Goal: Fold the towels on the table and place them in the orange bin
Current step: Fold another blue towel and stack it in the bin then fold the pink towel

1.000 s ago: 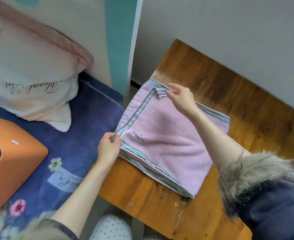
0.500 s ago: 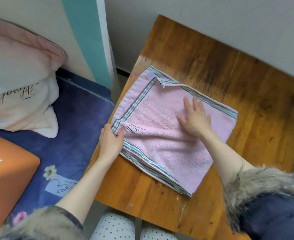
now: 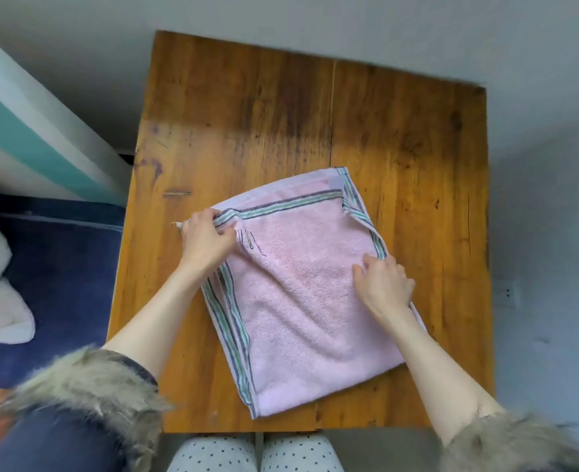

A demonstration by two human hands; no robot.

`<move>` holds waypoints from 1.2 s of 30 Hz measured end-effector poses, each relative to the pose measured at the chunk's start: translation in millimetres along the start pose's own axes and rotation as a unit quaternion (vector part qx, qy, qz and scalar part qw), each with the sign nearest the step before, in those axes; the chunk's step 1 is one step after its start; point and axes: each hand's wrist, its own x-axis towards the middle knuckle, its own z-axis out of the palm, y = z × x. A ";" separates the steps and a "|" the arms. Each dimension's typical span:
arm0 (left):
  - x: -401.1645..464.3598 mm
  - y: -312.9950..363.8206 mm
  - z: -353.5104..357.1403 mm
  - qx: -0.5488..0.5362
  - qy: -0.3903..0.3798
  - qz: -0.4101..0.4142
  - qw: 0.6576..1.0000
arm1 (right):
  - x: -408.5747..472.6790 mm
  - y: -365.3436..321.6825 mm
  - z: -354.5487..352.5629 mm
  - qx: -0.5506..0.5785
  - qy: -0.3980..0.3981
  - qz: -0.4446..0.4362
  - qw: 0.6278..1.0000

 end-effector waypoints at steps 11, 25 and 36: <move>-13.9 20.6 -7.5 -0.048 0.042 0.027 0.998 | 56.6 -16.2 -26.5 0.062 0.104 -0.111 0.986; -24.4 -7.4 -63.3 -0.395 -0.083 -0.019 0.915 | 62.9 6.3 -71.5 0.497 0.080 -0.137 0.853; 20.9 -24.4 -25.8 0.005 0.086 0.065 0.994 | 133.5 -35.6 -53.1 0.239 0.096 -0.194 0.946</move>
